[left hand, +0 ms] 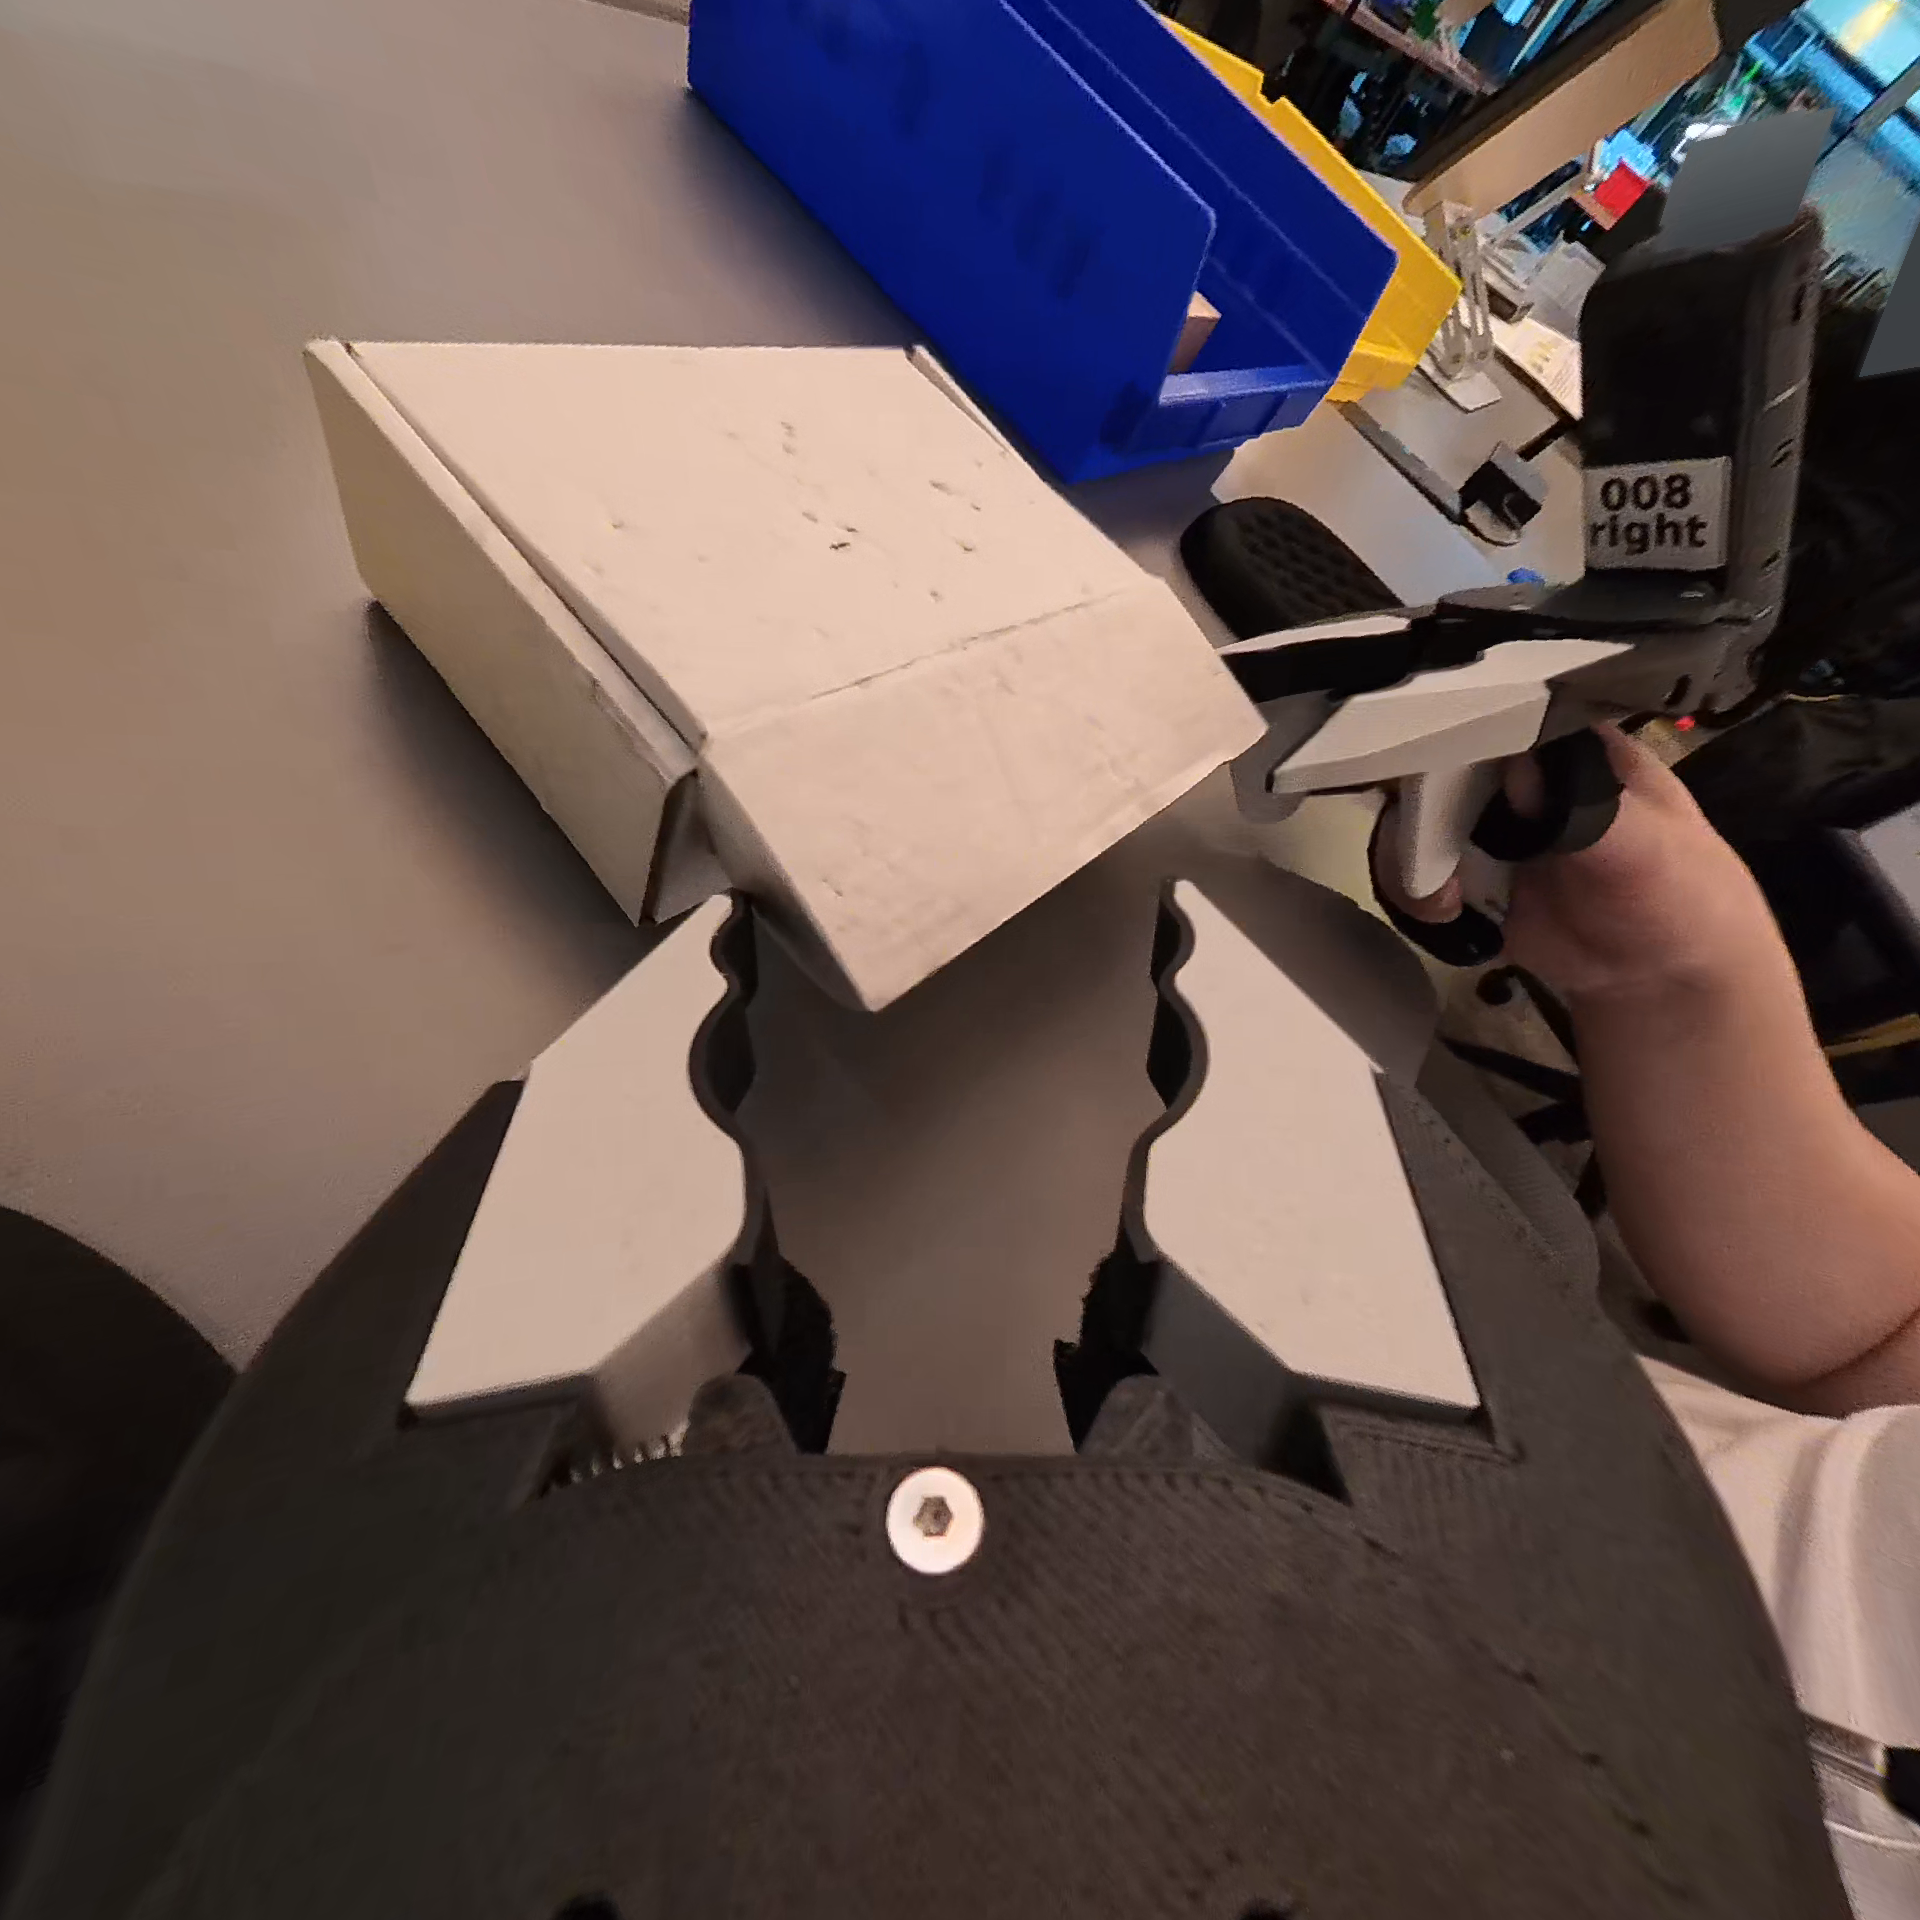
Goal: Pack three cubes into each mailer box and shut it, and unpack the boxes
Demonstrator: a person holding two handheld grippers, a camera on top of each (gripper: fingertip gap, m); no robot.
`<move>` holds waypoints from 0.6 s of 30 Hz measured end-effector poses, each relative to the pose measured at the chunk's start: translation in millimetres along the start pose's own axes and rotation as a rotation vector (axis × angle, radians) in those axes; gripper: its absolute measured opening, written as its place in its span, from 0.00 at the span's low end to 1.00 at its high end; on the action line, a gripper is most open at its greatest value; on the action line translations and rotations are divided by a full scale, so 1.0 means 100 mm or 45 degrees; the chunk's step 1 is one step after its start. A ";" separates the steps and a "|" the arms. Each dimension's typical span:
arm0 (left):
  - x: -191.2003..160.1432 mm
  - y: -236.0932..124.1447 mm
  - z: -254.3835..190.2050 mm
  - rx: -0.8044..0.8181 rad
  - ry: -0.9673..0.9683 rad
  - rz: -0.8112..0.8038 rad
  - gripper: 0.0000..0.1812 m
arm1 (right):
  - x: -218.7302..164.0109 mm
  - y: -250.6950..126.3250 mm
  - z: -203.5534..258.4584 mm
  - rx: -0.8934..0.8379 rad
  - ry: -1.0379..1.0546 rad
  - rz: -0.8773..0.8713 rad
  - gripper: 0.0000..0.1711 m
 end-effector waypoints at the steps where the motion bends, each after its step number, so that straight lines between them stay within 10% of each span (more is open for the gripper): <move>1: 0.00 0.00 0.01 -0.012 -0.021 -0.005 0.42 | 0.01 0.00 -0.02 -0.001 0.021 -0.007 0.39; 18: 0.02 0.09 0.16 0.097 -0.091 0.043 0.29 | 0.00 0.06 -0.15 -0.062 0.086 0.041 0.31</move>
Point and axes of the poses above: each gripper's, where its closed fingertips meet, y out along the fingers, x out of its top, z = x × y across the jaws, the point moved 5 cm from there along -y, back along the fingers, and after that the axes turned 3 degrees about y, right-handed, at the moved point
